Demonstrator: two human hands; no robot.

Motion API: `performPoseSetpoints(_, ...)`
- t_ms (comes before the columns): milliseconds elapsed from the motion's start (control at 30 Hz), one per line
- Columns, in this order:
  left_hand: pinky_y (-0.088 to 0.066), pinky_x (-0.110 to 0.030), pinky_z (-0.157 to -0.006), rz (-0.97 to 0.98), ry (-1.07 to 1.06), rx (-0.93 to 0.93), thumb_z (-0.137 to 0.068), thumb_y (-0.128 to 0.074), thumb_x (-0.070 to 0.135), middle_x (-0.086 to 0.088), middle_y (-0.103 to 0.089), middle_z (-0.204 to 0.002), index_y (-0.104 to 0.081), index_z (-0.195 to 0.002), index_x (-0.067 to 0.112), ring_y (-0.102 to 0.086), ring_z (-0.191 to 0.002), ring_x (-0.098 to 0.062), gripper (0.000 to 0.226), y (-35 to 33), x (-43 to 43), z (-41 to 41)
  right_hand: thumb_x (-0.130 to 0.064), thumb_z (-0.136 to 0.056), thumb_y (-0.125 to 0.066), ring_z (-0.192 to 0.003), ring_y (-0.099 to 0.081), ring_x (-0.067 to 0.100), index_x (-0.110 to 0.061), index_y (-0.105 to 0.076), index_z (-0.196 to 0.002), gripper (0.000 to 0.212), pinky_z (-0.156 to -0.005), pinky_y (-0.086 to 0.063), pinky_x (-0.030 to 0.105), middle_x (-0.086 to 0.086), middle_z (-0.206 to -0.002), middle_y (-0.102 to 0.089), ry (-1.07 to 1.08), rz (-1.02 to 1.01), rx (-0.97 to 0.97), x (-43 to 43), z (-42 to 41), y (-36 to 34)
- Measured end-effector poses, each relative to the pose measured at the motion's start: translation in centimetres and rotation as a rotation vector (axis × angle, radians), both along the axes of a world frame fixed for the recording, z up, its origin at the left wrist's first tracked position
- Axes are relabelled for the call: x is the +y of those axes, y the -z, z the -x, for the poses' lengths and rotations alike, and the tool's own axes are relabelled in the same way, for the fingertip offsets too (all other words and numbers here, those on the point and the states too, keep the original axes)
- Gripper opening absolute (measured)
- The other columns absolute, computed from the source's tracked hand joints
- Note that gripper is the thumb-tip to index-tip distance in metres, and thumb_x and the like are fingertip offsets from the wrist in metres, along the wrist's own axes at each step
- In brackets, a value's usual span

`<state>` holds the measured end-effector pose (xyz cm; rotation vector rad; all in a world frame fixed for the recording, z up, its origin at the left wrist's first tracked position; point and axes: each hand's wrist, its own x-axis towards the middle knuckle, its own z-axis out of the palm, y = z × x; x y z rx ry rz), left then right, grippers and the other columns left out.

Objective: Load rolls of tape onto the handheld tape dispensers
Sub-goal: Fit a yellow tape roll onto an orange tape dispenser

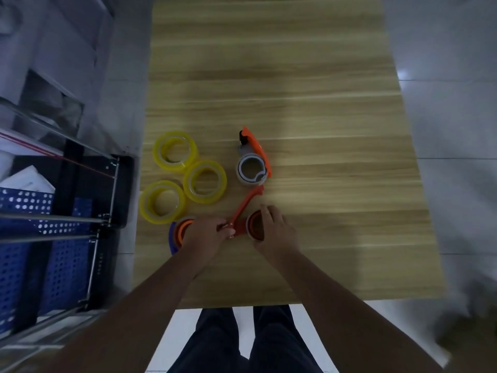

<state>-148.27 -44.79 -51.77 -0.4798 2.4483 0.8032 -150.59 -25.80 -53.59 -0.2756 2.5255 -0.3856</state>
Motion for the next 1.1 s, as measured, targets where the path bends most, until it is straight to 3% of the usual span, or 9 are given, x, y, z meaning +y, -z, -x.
performPoseSetpoints(267, -0.054, -0.038, -0.076, -0.082, -0.104, -0.044, -0.081, -0.068, 0.044, 0.012, -0.071, -0.078, -0.074, -0.086, 0.03, -0.063, -0.075, -0.006, 0.017, -0.3, 0.3, 0.6, -0.04, -0.068, -0.077, -0.123, -0.048, 0.024, -0.028, -0.033, -0.142, 0.087, -0.09, -0.05, 0.038, -0.003, -0.145, -0.037, 0.094, 0.123, 0.126, 2.2, 0.5, -2.4)
performPoseSetpoints(400, -0.054, -0.038, -0.073, -0.113, -0.099, -0.056, -0.081, -0.068, 0.044, 0.011, -0.071, -0.072, -0.074, -0.082, 0.029, -0.064, -0.069, -0.004, 0.016, -0.4, 0.2, 0.5, -0.037, -0.059, -0.086, -0.111, -0.059, 0.031, -0.013, -0.044, -0.139, 0.093, -0.078, -0.056, 0.041, 0.011, -0.135, -0.051, 0.189, 0.133, 0.315, 5.6, 1.3, -2.5)
performPoseSetpoints(467, -0.054, -0.04, -0.073, -0.112, -0.071, -0.055, -0.08, -0.066, 0.047, 0.012, -0.07, -0.072, -0.073, -0.082, 0.031, -0.064, -0.069, -0.004, 0.018, -0.3, 0.0, 0.5, -0.032, -0.062, -0.087, -0.112, -0.058, 0.035, -0.01, -0.042, -0.141, 0.093, -0.082, -0.054, 0.043, 0.014, -0.136, -0.049, 0.244, 0.1, 0.255, 6.7, 1.9, -1.9)
performPoseSetpoints(633, -0.052, -0.034, -0.074, -0.042, -0.063, -0.038, -0.081, -0.06, 0.06, 0.015, -0.067, -0.082, -0.07, -0.089, 0.028, -0.06, -0.078, -0.007, 0.034, -0.7, -0.7, 0.7, -0.037, -0.071, -0.08, -0.124, -0.048, 0.033, -0.019, -0.027, -0.148, 0.095, -0.092, -0.05, 0.045, 0.009, -0.148, -0.036, 0.309, 0.038, 0.086, 7.4, 2.7, 0.2)
performPoseSetpoints(700, -0.051, -0.033, -0.073, 0.023, -0.16, 0.059, -0.082, -0.054, 0.065, 0.012, -0.065, -0.084, -0.068, -0.094, 0.026, -0.06, -0.081, -0.01, 0.043, -1.0, -1.3, 1.0, -0.036, -0.072, -0.079, -0.126, -0.046, 0.032, -0.02, -0.025, -0.149, 0.096, -0.093, -0.049, 0.045, 0.007, -0.149, -0.033, 0.323, 0.04, 0.071, 7.5, 2.6, 0.6)
performPoseSetpoints(767, -0.052, -0.035, -0.073, 0.139, -0.198, 0.226, -0.083, -0.056, 0.061, 0.005, -0.065, -0.104, -0.063, -0.111, 0.025, -0.062, -0.092, -0.016, 0.045, -0.6, -2.3, 1.4, -0.035, -0.072, -0.08, -0.128, -0.044, 0.032, -0.02, -0.022, -0.15, 0.099, -0.094, -0.049, 0.045, 0.008, -0.151, -0.031, 0.324, 0.043, 0.07, 7.7, 2.6, 0.7)
performPoseSetpoints(833, -0.052, -0.035, -0.069, 0.291, -0.104, 0.238, -0.084, -0.061, 0.052, 0.001, -0.053, -0.128, -0.053, -0.127, 0.025, -0.058, -0.104, -0.021, 0.051, 0.1, -3.5, 2.3, -0.037, -0.071, -0.081, -0.131, -0.041, 0.033, -0.02, -0.018, -0.151, 0.104, -0.096, -0.049, 0.048, 0.009, -0.152, -0.029, 0.317, 0.055, 0.084, 8.0, 2.5, 0.4)
performPoseSetpoints(900, -0.053, -0.038, -0.07, 0.433, 0.065, 0.107, -0.084, -0.063, 0.048, 0.001, -0.04, -0.137, -0.049, -0.131, 0.026, -0.05, -0.113, -0.024, 0.053, 0.5, -4.3, 3.3, -0.039, -0.07, -0.082, -0.134, -0.038, 0.034, -0.018, -0.017, -0.152, 0.107, -0.097, -0.048, 0.049, 0.011, -0.154, -0.028, 0.312, 0.058, 0.117, 8.5, 2.4, -0.2)
performPoseSetpoints(1100, -0.046, -0.039, -0.086, 0.644, 0.284, 0.1, -0.09, -0.056, 0.033, 0.0, -0.045, -0.128, -0.061, -0.118, 0.031, -0.044, -0.115, -0.026, 0.029, 0.8, -4.7, 4.7, -0.037, -0.069, -0.082, -0.139, -0.032, 0.033, -0.019, -0.02, -0.152, 0.105, -0.105, -0.042, 0.051, 0.013, -0.152, -0.033, 0.24, 0.042, 0.212, 8.8, 2.2, -2.9)
